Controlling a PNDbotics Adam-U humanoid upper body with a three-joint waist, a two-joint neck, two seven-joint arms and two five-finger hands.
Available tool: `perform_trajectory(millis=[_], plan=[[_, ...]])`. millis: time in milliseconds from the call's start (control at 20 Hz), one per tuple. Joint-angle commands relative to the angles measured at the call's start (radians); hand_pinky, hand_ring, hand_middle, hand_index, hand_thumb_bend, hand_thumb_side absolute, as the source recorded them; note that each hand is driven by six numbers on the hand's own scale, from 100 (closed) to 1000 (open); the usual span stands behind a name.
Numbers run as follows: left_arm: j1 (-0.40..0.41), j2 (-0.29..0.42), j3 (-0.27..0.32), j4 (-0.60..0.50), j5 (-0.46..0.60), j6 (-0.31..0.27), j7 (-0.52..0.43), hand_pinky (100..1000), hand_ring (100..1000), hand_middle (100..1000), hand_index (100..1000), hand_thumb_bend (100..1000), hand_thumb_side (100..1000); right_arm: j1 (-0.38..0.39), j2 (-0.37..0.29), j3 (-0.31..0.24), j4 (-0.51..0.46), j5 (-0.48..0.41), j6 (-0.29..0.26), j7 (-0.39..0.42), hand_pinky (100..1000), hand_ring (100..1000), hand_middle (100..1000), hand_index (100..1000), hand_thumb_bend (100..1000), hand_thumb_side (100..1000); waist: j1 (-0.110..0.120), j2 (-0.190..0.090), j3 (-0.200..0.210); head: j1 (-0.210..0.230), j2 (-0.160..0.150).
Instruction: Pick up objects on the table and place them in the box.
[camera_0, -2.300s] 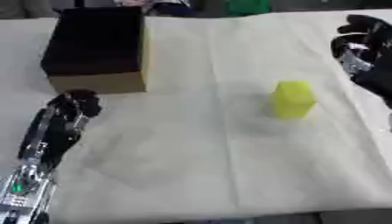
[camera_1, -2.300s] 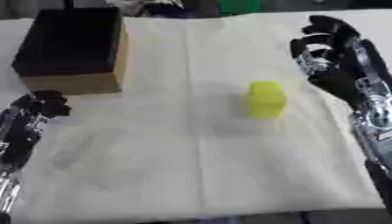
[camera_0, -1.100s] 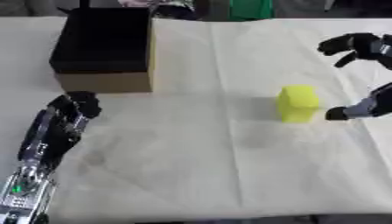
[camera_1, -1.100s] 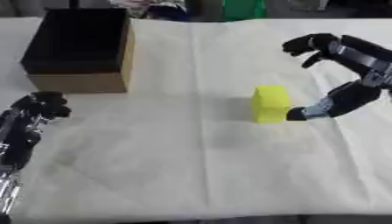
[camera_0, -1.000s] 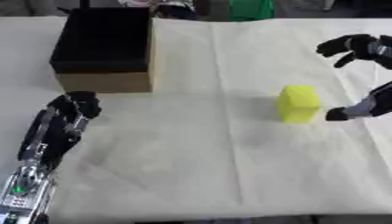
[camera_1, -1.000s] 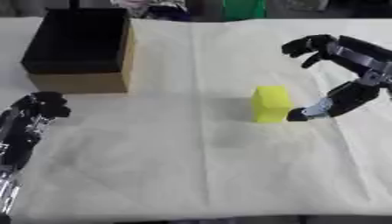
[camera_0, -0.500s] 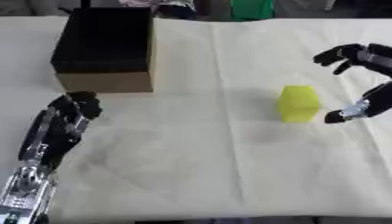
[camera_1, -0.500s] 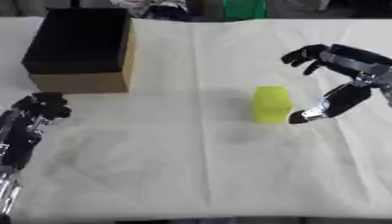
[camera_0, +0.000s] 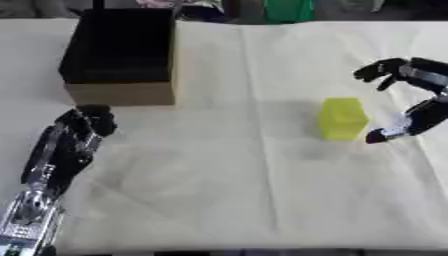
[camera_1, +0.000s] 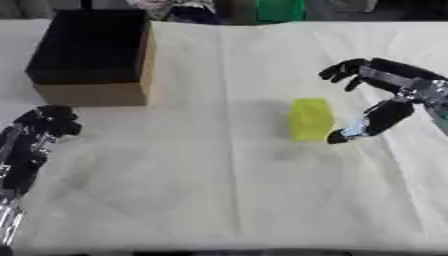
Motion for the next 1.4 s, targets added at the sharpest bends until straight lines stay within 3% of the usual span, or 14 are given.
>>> perform_trajectory(millis=[50,1050,1400], plan=[[-0.005,0.02,0.001,-0.012,-0.002,-0.001,-0.002,668,613,594,707,486,570,-0.026,-0.006,-0.001,0.018,0.023,-0.011,0.004,769,885,848,930,741,334,-0.001,-0.012,0.001,-0.003,0.004],[-0.012,0.017,0.001,-0.014,0.0,-0.001,-0.003,668,612,593,706,485,569,-0.082,0.094,0.007,0.181,0.172,-0.068,-0.037,768,870,795,910,751,336,0.005,-0.006,0.01,-0.005,-0.001],[-0.013,0.016,0.001,-0.014,0.0,-0.001,-0.003,668,612,593,706,485,570,-0.083,0.103,0.003,0.189,0.233,-0.093,-0.103,751,818,624,846,721,314,0.004,-0.005,0.01,-0.005,-0.002]])
